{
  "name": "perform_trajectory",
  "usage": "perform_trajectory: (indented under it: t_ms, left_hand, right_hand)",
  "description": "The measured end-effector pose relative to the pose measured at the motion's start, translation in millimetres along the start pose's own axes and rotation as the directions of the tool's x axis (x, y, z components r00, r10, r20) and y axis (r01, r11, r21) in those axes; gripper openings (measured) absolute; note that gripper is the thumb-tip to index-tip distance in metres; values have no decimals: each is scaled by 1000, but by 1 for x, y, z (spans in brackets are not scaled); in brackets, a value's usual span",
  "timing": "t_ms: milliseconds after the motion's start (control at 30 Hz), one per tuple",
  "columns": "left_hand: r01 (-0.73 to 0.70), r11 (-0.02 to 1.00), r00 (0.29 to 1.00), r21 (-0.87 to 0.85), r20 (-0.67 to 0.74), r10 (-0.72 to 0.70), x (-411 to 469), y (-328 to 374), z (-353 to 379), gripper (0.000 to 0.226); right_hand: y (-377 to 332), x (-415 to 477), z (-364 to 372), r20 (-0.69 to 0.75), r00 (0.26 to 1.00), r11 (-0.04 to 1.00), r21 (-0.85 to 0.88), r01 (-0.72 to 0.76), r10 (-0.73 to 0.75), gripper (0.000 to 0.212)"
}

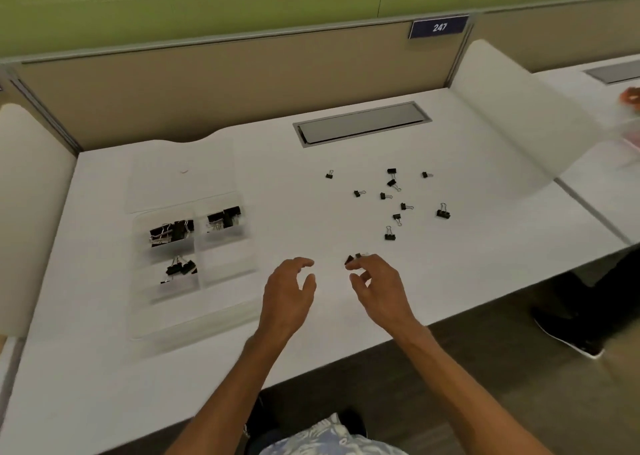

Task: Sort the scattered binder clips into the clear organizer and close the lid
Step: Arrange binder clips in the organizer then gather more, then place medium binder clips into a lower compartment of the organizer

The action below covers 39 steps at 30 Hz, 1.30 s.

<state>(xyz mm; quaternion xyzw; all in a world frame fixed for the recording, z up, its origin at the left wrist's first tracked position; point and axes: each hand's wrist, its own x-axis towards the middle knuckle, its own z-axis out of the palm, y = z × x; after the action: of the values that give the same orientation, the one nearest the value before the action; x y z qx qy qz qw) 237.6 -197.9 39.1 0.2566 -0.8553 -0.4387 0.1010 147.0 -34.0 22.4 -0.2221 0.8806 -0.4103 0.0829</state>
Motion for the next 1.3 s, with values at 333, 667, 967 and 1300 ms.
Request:
perform_trajectory:
  t_ms: [333,667,967,1300]
  left_hand:
    - [-29,999,995,29,96,26,-20,57,78,27]
    - [-72,996,984,51,168,62,24,103,138,50]
    - [-26,998,980,55,199,15,85,125,199,50]
    - [-67,992,964,112,262,35,145,131,235,48]
  right_hand:
    - [70,-23,-92,-60,995,996,-28,-83,81,17]
    - [125,23,-143,-97,982,986,-33,-166,162,17]
    - [178,99,-167,-72,979,978,-64,-197,192,17]
    - [216,168,-173,68,969,955,-201,-220,238,19]
